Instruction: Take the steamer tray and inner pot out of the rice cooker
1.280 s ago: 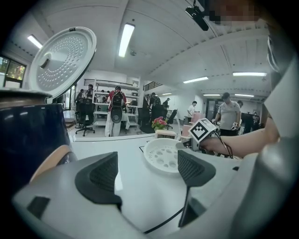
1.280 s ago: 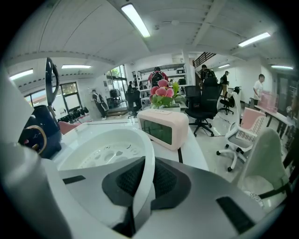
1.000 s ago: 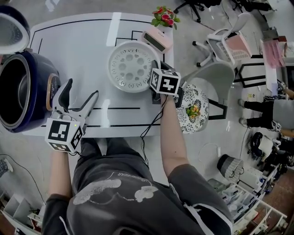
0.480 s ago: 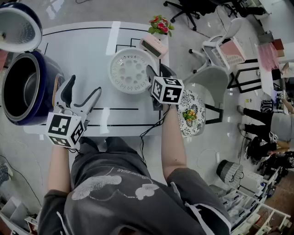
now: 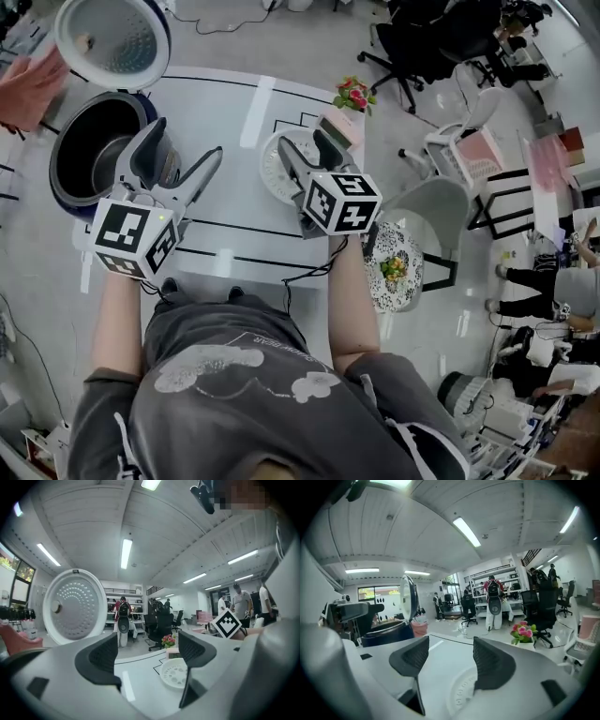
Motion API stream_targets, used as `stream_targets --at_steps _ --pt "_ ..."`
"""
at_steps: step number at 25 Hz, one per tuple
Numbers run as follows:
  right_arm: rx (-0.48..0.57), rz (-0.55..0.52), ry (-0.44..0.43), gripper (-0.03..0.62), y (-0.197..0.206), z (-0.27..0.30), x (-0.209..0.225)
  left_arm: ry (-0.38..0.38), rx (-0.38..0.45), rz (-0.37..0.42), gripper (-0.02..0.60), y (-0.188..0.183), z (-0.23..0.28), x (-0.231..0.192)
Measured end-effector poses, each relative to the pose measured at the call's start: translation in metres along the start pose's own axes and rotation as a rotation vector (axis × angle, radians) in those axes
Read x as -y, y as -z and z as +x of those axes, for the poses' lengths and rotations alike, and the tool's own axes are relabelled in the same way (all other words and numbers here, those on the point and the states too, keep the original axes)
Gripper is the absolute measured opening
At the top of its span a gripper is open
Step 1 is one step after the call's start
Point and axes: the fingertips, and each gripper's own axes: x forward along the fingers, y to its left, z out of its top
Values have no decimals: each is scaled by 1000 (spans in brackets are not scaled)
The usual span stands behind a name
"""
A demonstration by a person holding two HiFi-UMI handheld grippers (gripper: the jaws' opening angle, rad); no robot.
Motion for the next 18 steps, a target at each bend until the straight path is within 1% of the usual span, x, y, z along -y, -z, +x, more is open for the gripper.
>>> stream_targets --at_steps 3,7,14,16,18 --pt "-2 -27 -58 293 -7 10 -44 -52 21 10 400 -14 -24 -33" --pt "-6 -67 -105 293 -15 29 -95 -105 22 31 400 -20 -53 -79" --pt "20 -120 -139 291 -44 72 -183 -160 4 51 400 -20 -107 -172" --pt "11 -148 -154 291 -49 86 -209 -182 -4 55 400 -19 -117 -202" --pt "-21 -189 -170 291 -46 102 -234 -193 -17 51 400 -14 -124 -229"
